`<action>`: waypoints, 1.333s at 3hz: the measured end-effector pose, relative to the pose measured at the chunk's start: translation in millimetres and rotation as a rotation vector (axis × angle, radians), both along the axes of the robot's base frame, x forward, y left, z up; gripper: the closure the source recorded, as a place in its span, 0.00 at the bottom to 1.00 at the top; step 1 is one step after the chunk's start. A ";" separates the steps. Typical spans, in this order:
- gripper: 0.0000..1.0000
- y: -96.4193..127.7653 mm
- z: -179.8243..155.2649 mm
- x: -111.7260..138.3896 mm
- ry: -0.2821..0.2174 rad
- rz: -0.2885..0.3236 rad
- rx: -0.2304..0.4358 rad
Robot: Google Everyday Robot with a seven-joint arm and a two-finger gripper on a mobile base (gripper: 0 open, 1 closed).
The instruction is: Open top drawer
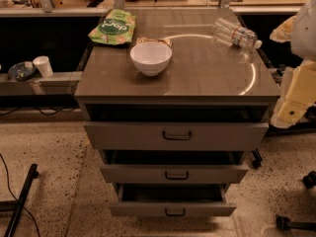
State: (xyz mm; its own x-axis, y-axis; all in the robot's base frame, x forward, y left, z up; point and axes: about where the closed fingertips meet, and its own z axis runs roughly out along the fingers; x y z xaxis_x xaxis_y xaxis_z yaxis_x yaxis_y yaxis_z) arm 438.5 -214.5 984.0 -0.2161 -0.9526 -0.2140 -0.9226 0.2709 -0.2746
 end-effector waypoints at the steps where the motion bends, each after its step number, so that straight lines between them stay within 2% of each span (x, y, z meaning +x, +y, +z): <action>1: 0.00 0.0 -0.1 0.0 0.000 0.000 0.000; 2: 0.00 -1.7 -9.2 3.6 -0.001 0.014 0.003; 3: 0.00 -11.8 -52.8 7.8 -0.001 0.022 0.000; 4: 0.00 -24.5 -114.0 12.3 -0.010 0.018 0.021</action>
Offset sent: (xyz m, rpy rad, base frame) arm 0.0086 -0.0054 -0.0261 0.0075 0.0176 0.0317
